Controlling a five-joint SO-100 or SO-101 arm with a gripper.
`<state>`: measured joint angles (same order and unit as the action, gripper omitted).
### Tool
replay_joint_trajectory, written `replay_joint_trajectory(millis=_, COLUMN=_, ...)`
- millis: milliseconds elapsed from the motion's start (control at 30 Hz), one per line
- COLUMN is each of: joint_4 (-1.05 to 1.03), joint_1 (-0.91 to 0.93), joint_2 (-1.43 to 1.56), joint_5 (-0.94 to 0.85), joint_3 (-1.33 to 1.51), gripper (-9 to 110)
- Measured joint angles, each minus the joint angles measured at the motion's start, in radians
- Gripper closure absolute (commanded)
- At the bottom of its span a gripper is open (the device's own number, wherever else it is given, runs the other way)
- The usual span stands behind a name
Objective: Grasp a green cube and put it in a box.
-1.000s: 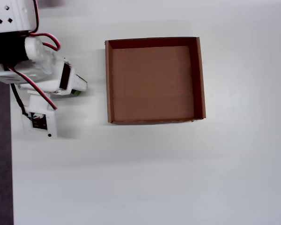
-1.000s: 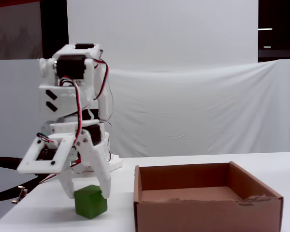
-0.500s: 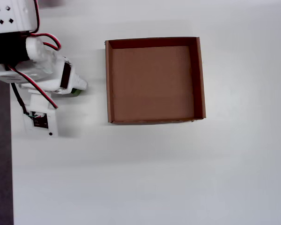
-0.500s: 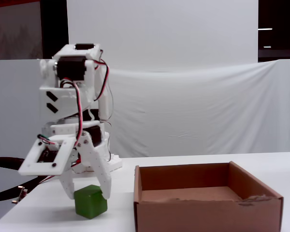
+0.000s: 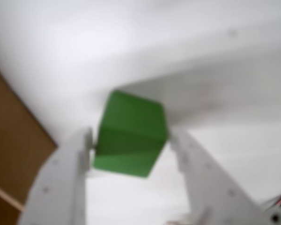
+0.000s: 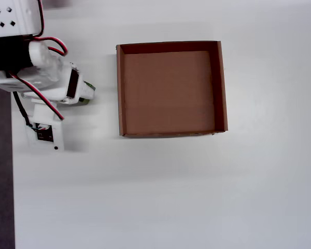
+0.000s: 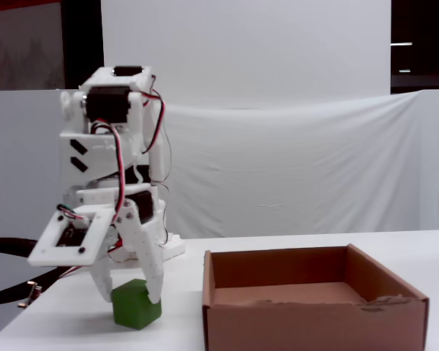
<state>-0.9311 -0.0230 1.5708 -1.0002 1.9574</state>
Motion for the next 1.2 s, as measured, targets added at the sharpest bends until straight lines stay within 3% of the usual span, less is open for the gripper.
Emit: replay_joint_trajectory(millis=1200, joint_4=0.000, joint_1=0.000, joint_2=0.000, joint_5=0.000, joint_3=0.009, gripper=90)
